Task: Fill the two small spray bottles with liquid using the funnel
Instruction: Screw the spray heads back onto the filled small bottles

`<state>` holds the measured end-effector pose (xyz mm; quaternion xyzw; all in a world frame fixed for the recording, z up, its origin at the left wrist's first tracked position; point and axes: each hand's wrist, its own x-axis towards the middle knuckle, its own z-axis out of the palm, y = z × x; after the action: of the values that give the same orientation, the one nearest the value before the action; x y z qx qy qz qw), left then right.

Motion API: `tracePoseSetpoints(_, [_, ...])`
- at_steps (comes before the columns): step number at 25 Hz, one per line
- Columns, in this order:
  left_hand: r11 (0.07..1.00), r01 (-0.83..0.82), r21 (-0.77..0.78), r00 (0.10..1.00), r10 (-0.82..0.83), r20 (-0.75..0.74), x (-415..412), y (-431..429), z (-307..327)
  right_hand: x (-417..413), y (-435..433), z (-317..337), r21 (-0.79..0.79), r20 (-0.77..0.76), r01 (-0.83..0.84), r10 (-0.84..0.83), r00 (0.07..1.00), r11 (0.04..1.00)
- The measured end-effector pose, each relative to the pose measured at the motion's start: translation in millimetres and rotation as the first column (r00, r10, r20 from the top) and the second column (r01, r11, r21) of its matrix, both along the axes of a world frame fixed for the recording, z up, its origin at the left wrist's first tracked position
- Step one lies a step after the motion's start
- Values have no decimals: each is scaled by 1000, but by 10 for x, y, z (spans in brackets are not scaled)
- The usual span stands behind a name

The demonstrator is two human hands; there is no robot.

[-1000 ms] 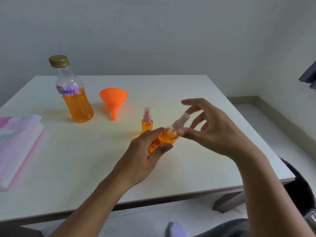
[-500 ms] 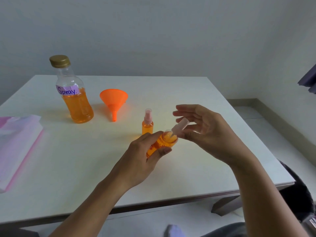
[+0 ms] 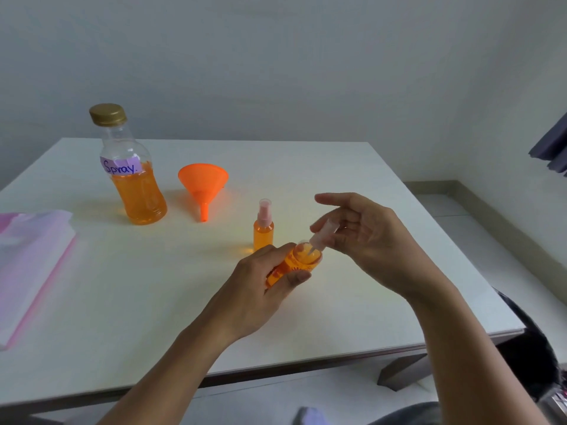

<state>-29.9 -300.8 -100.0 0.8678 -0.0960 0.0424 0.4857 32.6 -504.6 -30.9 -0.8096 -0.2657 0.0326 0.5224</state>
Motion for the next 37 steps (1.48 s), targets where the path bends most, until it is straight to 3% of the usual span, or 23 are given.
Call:
tracePoseSetpoints(3, [1000, -1, -17, 1000, 1, -6, 3, -2, 17, -2, 34, 9, -53, 16, 147, -146, 989, 988])
tracePoseSetpoints(7, [998, 7, -56, 999, -10, -39, -2, -17, 29, -13, -30, 67, 36, -92, -39, 43, 995, 999])
tracePoseSetpoints(10, [998, -9, -57, 1000, 7, -28, -2, -53, 43, -48, 59, 47, 86, -61, 4, 2, 998, 996])
tracePoseSetpoints(14, [986, -165, 24, 969, 158, 190, -16, -138, 115, -78, 240, 26, 137, 25, 199, -204, 979, 970])
tracePoseSetpoints(18, [946, -304, 111, 903, 249, 350, -29, -169, 161, -74, 322, 9, 208, -37, 257, -255, 966, 944])
tracePoseSetpoints(22, [969, -246, 39, 935, 227, 271, -67, -198, 134, -43, 185, 73, 237, -185, 144, -101, 978, 961])
tracePoseSetpoints(28, [977, -201, 71, 958, 181, 221, -52, -158, 96, -18, 115, 39, 78, -56, 172, -168, 984, 982])
tracePoseSetpoints(32, [985, -163, 51, 973, 152, 174, -49, -160, 95, 35, 14, 92, 225, -120, 199, -175, 977, 954])
tracePoseSetpoints(37, [996, -71, -57, 997, 70, -8, -54, -165, 94, 180, -254, 103, 365, -272, 296, -203, 941, 883])
